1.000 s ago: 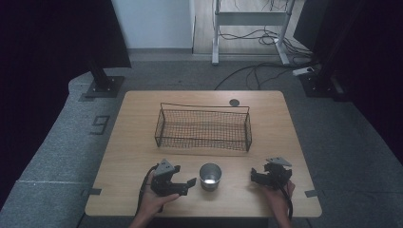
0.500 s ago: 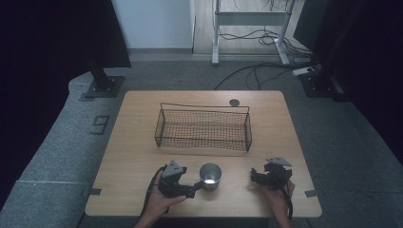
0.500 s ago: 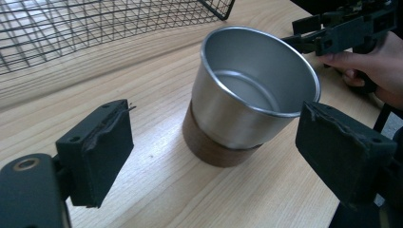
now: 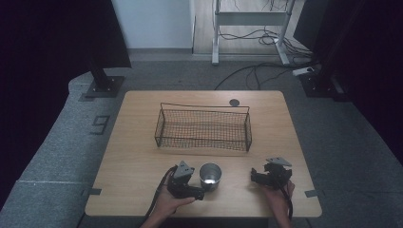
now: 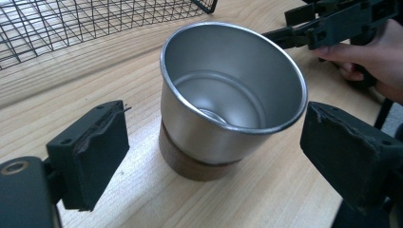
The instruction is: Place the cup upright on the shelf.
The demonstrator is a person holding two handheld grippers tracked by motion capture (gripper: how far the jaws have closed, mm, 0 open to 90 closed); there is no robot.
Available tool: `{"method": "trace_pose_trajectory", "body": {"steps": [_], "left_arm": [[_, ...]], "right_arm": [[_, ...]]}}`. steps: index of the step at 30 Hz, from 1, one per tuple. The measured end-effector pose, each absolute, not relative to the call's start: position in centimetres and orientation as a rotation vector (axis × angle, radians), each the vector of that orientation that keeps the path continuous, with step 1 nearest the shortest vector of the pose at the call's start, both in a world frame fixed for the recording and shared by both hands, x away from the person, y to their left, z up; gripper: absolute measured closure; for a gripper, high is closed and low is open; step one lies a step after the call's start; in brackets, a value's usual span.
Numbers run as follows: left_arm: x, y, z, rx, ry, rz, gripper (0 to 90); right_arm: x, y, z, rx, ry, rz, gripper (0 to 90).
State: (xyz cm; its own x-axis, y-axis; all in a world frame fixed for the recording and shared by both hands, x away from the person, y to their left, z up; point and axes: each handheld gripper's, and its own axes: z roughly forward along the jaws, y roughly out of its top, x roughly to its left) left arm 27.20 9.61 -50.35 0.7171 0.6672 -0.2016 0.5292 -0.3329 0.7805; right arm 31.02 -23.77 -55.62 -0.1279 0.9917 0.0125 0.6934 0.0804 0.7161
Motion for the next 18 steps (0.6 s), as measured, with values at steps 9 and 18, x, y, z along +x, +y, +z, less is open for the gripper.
{"method": "trace_pose_trajectory", "body": {"steps": [9, 18], "left_arm": [[27.2, 8.4, -51.1, 2.035, 0.890, 0.184, 7.7], [27.7, 7.0, -51.6, 2.056, 0.883, 0.197, 6.1]], "right_arm": [[31.0, -23.8, -55.6, 1.660, 1.877, 0.804, 1.0], [31.0, -23.8, -55.6, 1.660, 1.877, 0.802, 1.0]]}}
